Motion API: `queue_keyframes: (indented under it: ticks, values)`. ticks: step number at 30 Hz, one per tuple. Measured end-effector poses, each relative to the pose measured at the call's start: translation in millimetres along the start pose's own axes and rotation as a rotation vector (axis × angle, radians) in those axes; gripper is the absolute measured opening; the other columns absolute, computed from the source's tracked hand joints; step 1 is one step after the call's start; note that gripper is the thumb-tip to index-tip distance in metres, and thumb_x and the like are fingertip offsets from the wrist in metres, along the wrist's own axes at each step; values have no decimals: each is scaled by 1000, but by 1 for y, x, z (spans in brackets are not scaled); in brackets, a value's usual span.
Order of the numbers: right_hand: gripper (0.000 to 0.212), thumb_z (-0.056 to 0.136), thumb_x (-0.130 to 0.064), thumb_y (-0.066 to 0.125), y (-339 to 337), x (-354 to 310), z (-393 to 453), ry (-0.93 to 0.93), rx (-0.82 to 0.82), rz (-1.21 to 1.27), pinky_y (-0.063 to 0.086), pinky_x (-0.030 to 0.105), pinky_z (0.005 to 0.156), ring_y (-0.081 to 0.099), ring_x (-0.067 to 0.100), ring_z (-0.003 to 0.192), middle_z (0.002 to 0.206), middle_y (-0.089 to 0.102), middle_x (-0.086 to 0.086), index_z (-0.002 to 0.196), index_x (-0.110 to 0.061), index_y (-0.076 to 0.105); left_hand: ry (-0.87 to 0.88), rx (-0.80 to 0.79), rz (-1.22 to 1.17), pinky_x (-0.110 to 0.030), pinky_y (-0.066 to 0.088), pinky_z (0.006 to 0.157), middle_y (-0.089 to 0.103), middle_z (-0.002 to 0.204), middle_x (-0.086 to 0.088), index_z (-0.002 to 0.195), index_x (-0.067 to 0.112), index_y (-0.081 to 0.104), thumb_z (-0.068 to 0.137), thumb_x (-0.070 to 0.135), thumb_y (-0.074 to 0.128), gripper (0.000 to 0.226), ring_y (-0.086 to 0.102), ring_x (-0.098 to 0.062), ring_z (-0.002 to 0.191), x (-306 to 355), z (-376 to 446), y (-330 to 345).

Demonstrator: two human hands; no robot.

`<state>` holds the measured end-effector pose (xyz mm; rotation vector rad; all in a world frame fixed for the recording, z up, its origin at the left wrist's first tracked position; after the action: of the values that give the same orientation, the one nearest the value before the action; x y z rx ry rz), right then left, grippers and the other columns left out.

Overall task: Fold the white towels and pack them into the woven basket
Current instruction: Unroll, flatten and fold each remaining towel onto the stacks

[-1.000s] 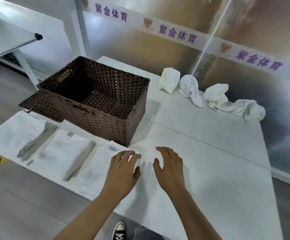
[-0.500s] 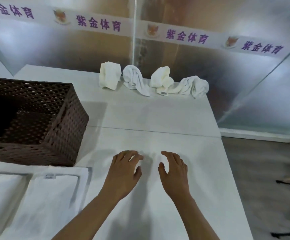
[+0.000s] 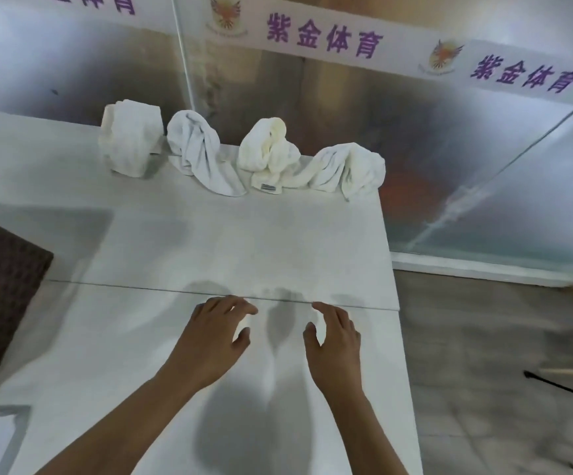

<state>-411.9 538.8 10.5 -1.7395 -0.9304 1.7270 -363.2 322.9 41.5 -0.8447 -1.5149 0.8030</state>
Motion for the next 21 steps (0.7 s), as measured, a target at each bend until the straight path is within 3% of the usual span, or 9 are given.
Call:
queue_keyframes:
  ticks: [9, 14, 16, 18, 21]
  values:
    - [40, 97, -20, 60, -6, 63, 171, 13, -61, -91, 32, 32, 101, 53, 23, 120, 136, 56, -1, 136, -25, 58, -2, -37, 14, -27, 28, 107, 51, 137, 14, 133, 32, 56, 98, 30, 55, 35, 45, -14, 128, 11, 155, 52]
    - [47, 94, -21, 60, -7, 80, 268, -62, -75, -227, 39, 42, 102, 53, 31, 120, 139, 52, 5, 141, -24, 53, -125, -181, 149, -45, 17, 120, 19, 164, 4, 153, 41, 29, 87, 67, 53, 75, 17, -25, 151, -20, 195, 97]
    - [53, 93, -22, 60, -10, 82, 304, -96, -62, -295, 40, 45, 103, 51, 34, 123, 142, 49, 8, 145, -23, 48, -147, -230, 192, -51, 7, 122, 3, 168, 4, 155, 47, 15, 74, 82, 41, 92, 3, -27, 154, -31, 196, 112]
    - [61, 92, -24, 61, -11, 77, 337, -128, -45, -336, 38, 46, 104, 48, 35, 126, 145, 45, 9, 150, -26, 41, -142, -217, 200, -52, -1, 123, -7, 168, 6, 156, 49, 4, 72, 86, 36, 97, -6, -27, 154, -38, 195, 122]
    - [75, 91, -24, 62, -1, 53, 379, -192, -40, -374, 34, 46, 107, 45, 35, 130, 151, 37, 10, 157, -34, 28, -136, -187, 178, -49, -7, 123, -11, 168, 7, 156, 50, 1, 80, 81, 49, 95, -11, -25, 154, -39, 197, 126]
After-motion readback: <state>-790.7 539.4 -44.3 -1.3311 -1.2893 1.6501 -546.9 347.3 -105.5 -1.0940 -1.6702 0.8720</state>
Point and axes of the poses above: each hand's wrist, its own z-axis towards the middle knuckle, its own y-axis out of the palm, x = y × z, the point moved 4 cm from there along z, towards the middle knuckle
